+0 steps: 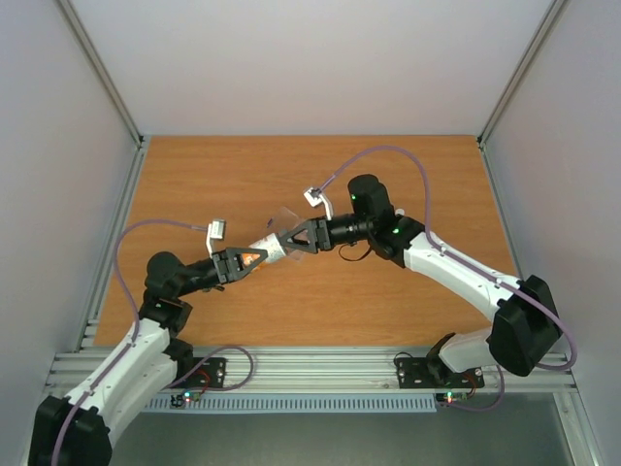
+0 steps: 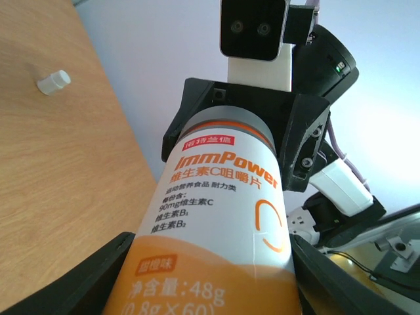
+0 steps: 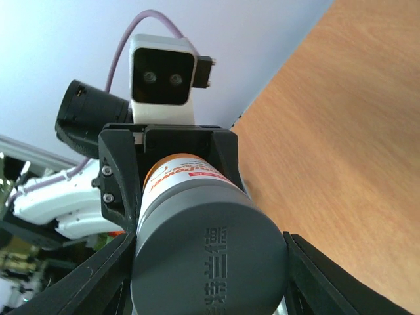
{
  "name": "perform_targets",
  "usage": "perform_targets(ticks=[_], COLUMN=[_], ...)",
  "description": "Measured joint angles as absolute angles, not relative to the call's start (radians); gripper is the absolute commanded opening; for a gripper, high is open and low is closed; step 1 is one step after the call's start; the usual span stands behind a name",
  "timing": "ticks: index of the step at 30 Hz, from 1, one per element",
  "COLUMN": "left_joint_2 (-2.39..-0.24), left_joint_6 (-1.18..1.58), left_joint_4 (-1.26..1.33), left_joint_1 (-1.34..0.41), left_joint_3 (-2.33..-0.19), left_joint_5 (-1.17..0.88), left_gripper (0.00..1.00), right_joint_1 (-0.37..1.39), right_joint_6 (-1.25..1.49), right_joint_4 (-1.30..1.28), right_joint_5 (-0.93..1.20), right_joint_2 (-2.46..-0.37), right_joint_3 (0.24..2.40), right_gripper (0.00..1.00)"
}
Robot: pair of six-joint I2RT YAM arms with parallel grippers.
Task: Sort the pills into containers
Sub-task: Pick up the pill bottle at the center of the board.
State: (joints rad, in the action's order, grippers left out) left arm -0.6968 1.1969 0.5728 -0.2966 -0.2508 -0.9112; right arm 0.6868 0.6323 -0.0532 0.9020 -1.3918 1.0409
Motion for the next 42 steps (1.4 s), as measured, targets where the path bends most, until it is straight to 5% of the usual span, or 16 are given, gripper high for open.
perform_targets(ticks=[25, 29, 37, 42], left_joint_2=[-0.926, -0.948, -0.949, -0.933], left_joint_6=[1.501, 1.512, 1.431, 1.306], left_joint_4=[0.921, 0.922, 0.764, 0.624], left_joint_1=[-0.291, -0.292, -0.289, -0.289], left_joint_3=[-0.352, -0.384, -0.472, -0.539], left_joint_5=[-1.078, -1.098, -1.102, -1.078], left_gripper=[0.43, 0.43, 0.42, 0.4], right_joint_1=[0.681, 0.684, 0.688, 0.675], right_joint_6=[0.11, 0.064, 0.023, 0.059], right_joint_4=[-0.241, -0.251, -0.271, -0.282], right_joint_5=[0.836, 0.809, 0.789, 0.82], right_joint_2=[-1.272, -1.25, -1.256, -1.289], right_joint_3=[1.116, 1.116, 1.129, 1.131], right_gripper=[0.27, 0.41, 0.92, 0.95])
